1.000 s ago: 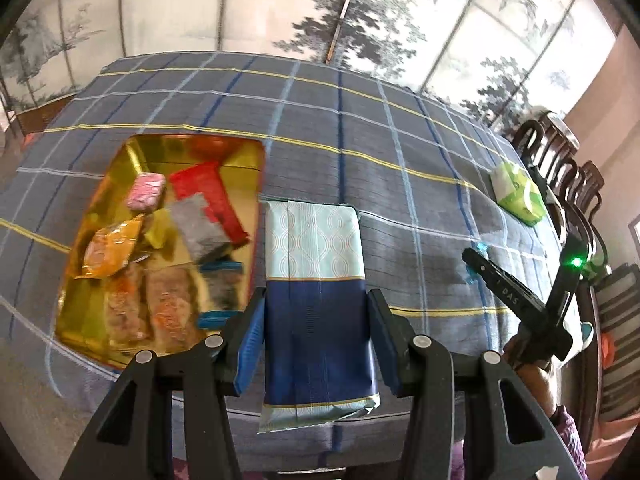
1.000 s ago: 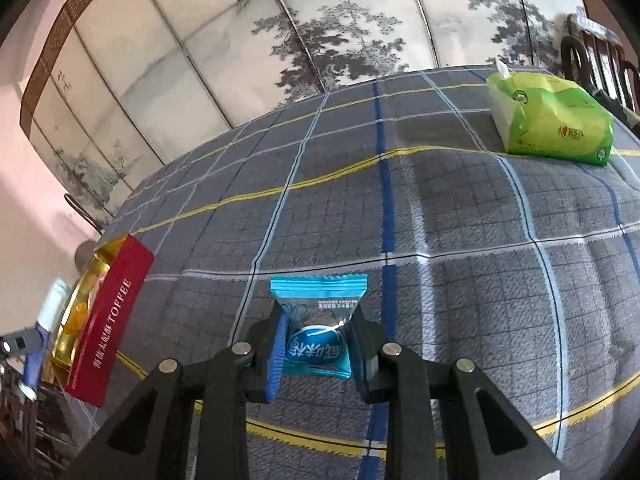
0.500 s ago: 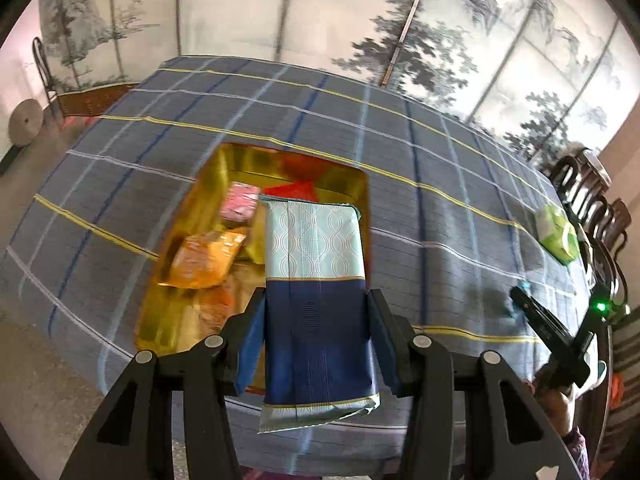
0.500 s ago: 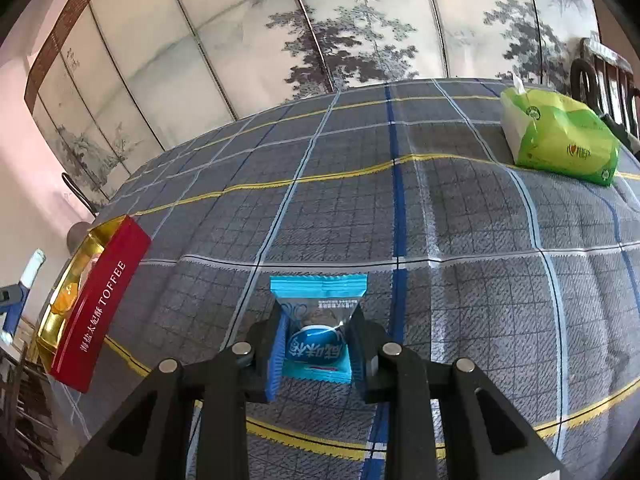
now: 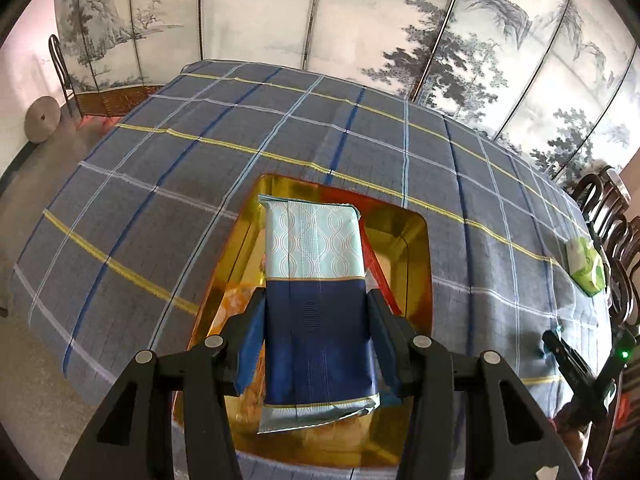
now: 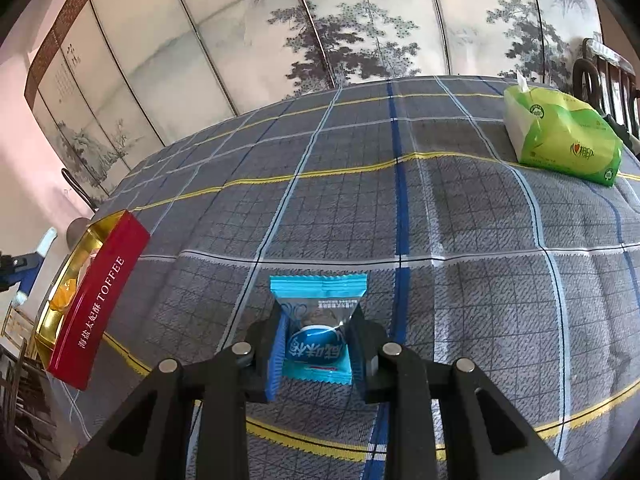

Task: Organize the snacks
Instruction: 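Lower the wrapped bar into the gold tin and open the left gripper, then carry the blue candy into the gold tin with the right gripper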

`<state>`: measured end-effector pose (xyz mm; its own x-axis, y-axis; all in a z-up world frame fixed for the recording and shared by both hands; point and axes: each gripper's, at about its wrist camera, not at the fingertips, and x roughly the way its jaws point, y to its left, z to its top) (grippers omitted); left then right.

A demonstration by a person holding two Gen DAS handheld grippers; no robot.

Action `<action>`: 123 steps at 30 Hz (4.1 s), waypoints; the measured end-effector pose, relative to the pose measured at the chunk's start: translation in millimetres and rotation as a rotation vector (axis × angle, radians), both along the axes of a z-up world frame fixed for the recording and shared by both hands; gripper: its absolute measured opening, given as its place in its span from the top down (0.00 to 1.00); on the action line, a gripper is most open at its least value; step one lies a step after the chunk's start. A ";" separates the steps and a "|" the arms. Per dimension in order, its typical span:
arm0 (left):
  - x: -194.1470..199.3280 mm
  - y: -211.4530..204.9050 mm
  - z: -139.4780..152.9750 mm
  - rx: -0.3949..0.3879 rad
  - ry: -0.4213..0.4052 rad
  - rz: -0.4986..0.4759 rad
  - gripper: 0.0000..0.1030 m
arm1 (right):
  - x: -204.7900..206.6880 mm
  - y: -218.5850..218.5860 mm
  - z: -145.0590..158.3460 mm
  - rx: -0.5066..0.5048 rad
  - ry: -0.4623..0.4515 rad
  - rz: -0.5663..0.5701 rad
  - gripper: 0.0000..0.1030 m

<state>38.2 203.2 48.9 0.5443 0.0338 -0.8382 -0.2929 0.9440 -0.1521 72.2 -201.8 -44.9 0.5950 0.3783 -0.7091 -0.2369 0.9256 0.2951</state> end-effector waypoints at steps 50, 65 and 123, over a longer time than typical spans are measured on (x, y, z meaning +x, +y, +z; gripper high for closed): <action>36.1 -4.4 -25.6 0.185 -0.023 0.017 0.13 | 3.2 8.8 -4.1 -0.038 0.020 0.005 0.73; -30.1 -35.4 8.6 0.303 -0.103 0.011 0.05 | -2.2 12.8 -1.4 -0.064 0.006 0.008 0.73; -103.0 38.4 -12.5 0.262 -0.090 0.103 0.01 | -46.3 304.8 44.8 0.040 0.052 0.557 0.73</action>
<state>-64.8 241.6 36.4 0.5989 0.3017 -0.7418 -0.3854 0.9206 0.0633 25.9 103.0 -0.1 0.2624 0.6525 -0.7110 -0.6708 0.6530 0.3517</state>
